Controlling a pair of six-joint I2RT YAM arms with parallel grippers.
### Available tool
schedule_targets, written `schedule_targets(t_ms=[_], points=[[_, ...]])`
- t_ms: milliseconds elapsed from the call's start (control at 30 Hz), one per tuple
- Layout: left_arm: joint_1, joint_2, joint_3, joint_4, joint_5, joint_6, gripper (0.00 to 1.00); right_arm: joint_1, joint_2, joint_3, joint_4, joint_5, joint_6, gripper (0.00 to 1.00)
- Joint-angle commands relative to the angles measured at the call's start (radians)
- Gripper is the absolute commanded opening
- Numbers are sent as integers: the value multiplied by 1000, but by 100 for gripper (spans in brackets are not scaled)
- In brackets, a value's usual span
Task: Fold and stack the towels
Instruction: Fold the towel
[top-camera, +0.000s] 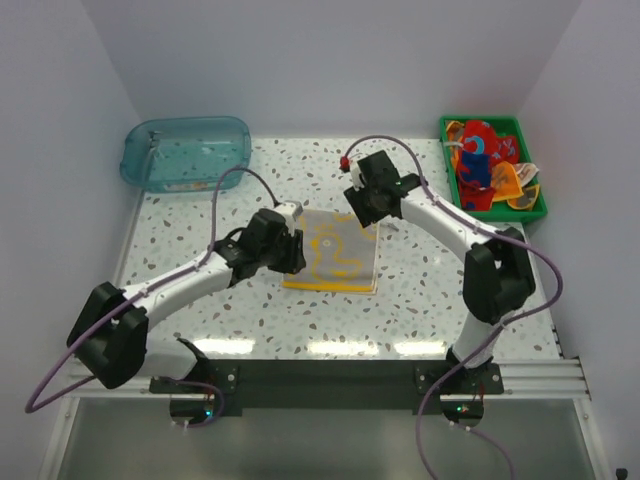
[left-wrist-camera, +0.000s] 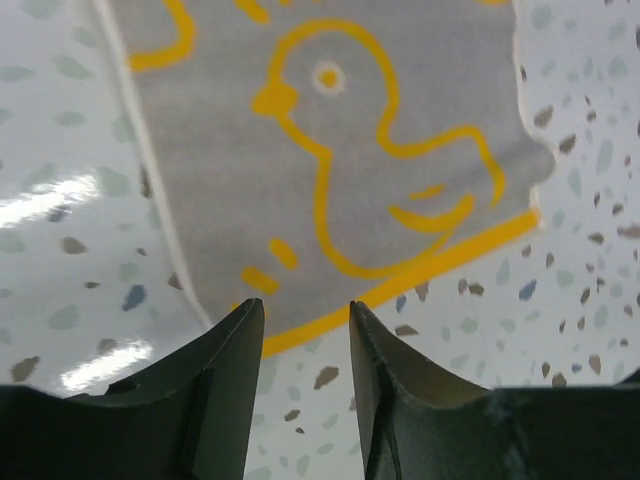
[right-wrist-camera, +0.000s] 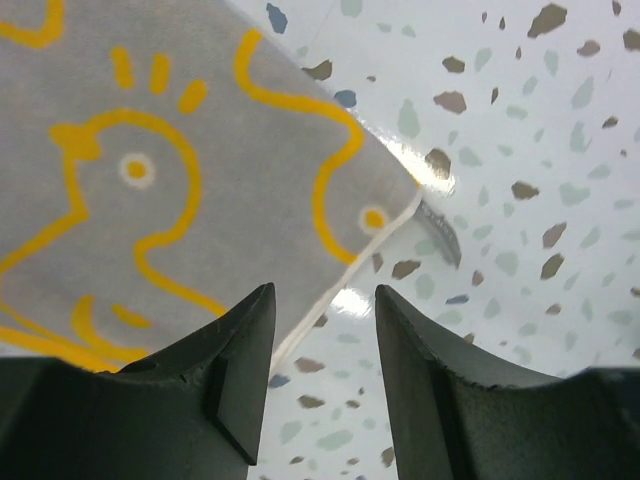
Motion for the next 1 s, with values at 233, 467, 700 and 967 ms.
schedule_targets(t_ms=[233, 467, 700, 967], points=[[-280, 117, 0, 153, 67, 175, 34, -55, 252, 246, -45, -91, -276, 42], [-365, 263, 93, 211, 23, 256, 31, -61, 315, 261, -36, -174, -288, 40], [-371, 349, 130, 283, 26, 284, 29, -61, 361, 300, -60, -191, -334, 37], [-374, 404, 148, 326, 60, 316, 29, -63, 389, 310, -65, -190, -345, 36]])
